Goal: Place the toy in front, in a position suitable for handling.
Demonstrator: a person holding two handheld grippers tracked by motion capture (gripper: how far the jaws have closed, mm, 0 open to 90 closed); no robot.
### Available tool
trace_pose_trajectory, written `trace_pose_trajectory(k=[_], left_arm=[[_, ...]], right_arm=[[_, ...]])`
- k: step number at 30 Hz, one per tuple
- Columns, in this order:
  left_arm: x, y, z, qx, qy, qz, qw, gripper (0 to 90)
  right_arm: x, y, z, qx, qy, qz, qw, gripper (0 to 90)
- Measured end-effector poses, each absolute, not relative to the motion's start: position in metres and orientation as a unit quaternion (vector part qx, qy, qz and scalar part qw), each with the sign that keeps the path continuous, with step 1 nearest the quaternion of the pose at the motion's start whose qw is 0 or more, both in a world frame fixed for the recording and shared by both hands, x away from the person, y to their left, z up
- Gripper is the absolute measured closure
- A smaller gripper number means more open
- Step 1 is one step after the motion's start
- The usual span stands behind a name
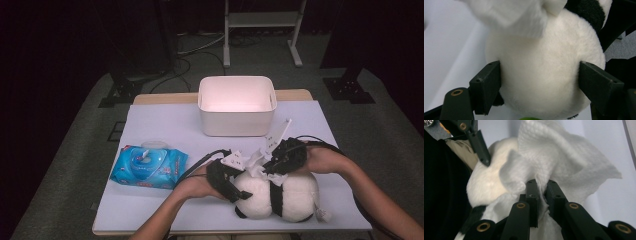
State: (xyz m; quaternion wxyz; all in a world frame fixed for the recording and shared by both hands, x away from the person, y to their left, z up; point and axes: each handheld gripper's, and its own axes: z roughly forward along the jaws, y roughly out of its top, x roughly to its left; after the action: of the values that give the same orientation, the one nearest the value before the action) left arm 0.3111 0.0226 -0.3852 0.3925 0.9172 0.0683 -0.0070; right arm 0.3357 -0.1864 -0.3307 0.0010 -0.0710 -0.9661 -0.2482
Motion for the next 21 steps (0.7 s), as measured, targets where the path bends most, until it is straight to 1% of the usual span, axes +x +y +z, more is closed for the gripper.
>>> trace_pose_trajectory(k=[8, 11, 13, 16, 21], left_arm=[[0.311, 0.024, -0.386, 0.918, 0.063, -0.007, 0.392, 19.9], [0.311, 0.025, -0.386, 0.917, 0.064, -0.010, 0.395, 19.5], [0.310, 0.025, -0.386, 0.916, 0.066, -0.012, 0.395, 19.0], [0.311, 0.027, -0.386, 0.914, 0.072, -0.016, 0.398, 17.9], [0.314, 0.032, -0.389, 0.909, 0.096, -0.037, 0.405, 16.7]], right_arm=[[0.349, -0.159, -0.334, -0.055, -0.967, -0.250, 0.007, 80.3], [0.350, -0.156, -0.335, -0.052, -0.967, -0.251, 0.010, 80.4], [0.350, -0.157, -0.334, -0.052, -0.966, -0.251, 0.010, 80.4], [0.348, -0.170, -0.333, -0.066, -0.967, -0.246, 0.009, 80.4], [0.345, -0.192, -0.336, -0.085, -0.968, -0.235, 0.010, 80.4]])
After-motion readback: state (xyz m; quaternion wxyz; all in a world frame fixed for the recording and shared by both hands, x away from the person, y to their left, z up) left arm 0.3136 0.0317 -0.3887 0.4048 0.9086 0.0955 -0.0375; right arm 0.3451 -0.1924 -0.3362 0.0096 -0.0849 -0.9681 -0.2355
